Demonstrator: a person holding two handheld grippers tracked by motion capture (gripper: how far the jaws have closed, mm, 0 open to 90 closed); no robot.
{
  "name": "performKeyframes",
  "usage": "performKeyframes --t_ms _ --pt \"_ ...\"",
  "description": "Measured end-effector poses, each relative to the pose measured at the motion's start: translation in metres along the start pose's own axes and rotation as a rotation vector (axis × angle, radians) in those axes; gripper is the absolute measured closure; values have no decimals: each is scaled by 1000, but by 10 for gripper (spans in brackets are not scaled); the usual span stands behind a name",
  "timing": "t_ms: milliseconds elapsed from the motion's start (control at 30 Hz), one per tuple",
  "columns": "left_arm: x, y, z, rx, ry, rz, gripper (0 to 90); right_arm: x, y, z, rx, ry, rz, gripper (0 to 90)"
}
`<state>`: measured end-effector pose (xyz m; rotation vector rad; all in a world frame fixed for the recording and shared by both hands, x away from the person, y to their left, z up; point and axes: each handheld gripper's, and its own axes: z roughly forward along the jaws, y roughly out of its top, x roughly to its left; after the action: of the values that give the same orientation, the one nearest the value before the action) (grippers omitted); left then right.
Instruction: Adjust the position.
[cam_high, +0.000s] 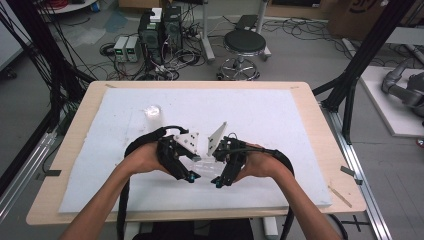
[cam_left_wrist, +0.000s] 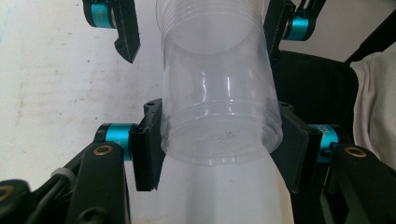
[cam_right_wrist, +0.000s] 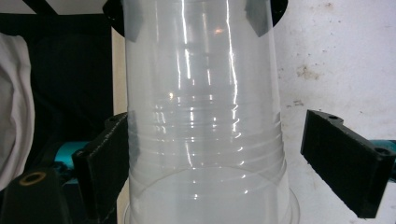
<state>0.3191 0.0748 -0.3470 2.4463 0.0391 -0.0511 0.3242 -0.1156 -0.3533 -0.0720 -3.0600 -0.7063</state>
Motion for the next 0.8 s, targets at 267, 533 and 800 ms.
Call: performKeyframes --t_ms 267,533,800 --pt "-1 -8 0 -11 9 -13 419 -1 -4 -5 -81 10 -20 110" --pt "0 -33 -1 -44 26 -43 419 -2 -21 -22 -234 6 21 111" --pt "1 -53 -5 -124 59 -43 420 -3 -34 -32 -315 -11 31 111"
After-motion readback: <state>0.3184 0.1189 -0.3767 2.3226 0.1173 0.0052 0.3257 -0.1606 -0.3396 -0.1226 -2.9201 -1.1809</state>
